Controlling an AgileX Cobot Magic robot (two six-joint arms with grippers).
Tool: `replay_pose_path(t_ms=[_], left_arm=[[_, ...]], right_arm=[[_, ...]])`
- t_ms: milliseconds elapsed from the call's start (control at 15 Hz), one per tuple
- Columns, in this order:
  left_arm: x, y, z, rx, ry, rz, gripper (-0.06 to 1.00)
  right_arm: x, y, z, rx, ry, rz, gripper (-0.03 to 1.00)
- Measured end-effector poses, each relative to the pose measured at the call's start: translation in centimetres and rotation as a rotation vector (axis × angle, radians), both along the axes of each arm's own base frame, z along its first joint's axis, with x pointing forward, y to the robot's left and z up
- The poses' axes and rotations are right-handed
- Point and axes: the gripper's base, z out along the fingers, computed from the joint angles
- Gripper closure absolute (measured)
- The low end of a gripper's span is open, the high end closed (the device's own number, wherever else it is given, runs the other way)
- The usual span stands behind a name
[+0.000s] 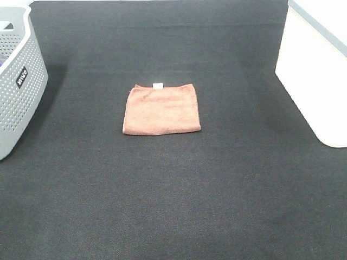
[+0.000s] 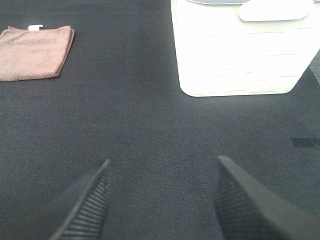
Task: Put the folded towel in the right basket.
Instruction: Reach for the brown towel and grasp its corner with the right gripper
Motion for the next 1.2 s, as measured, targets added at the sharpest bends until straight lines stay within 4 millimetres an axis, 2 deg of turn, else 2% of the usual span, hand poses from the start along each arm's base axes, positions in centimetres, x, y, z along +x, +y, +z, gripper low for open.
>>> replay_pose_path(t_ms=[1200], left_arm=[[0.0,0.0,0.0,0.0,0.0,0.0,0.07]], right_arm=[[0.0,0.0,0.0,0.0,0.0,0.0,0.4]])
